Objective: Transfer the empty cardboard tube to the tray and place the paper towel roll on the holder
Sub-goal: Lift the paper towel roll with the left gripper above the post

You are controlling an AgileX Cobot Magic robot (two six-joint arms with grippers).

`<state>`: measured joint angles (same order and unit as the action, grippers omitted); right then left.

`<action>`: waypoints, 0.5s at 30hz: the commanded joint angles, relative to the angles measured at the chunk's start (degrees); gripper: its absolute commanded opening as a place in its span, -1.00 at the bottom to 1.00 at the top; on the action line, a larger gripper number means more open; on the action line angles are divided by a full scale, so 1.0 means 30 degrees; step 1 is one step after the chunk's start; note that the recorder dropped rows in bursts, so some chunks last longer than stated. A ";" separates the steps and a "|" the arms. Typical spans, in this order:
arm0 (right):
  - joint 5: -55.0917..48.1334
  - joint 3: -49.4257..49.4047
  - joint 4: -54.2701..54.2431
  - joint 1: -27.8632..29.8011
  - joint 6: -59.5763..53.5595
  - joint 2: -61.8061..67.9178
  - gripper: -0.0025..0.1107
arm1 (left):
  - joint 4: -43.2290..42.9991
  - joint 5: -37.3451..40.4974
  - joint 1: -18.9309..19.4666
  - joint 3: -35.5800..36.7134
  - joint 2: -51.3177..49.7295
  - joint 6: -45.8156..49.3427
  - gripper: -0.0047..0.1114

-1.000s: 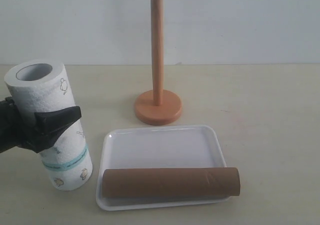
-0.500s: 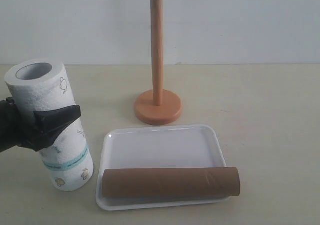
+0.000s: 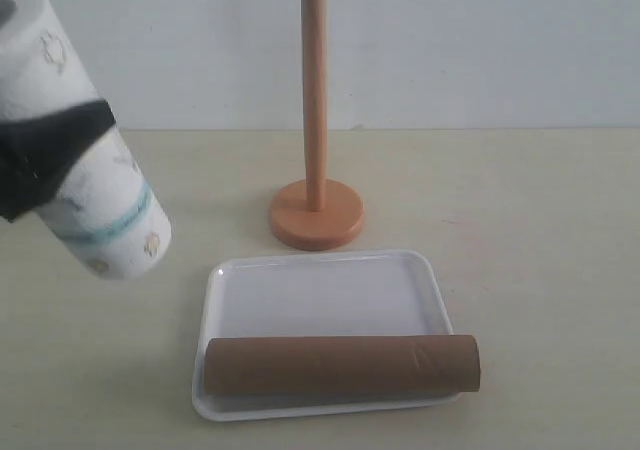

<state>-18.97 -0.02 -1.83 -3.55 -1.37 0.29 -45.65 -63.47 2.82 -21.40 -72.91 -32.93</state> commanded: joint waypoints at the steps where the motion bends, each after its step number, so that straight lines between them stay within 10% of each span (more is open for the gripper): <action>1: 0.0125 0.0007 0.0021 0.0049 -0.0019 -0.0097 -0.96 | -0.0634 0.3772 -0.0002 -0.2390 0.3666 -0.4204 -0.85; 7: 0.0125 0.0007 0.0021 0.0049 -0.0019 -0.0097 -0.96 | -0.4285 0.5148 -0.1371 -0.6574 0.3424 -0.9304 -0.85; 15: 0.0125 0.0007 0.0021 0.0049 -0.0019 -0.0097 -0.96 | -0.4245 1.0386 -0.7088 -1.3698 -0.0936 -0.9220 -0.85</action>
<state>-18.97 -0.02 -1.83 -3.55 -1.37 0.29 -59.48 -38.39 -13.08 -54.24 -72.13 -60.21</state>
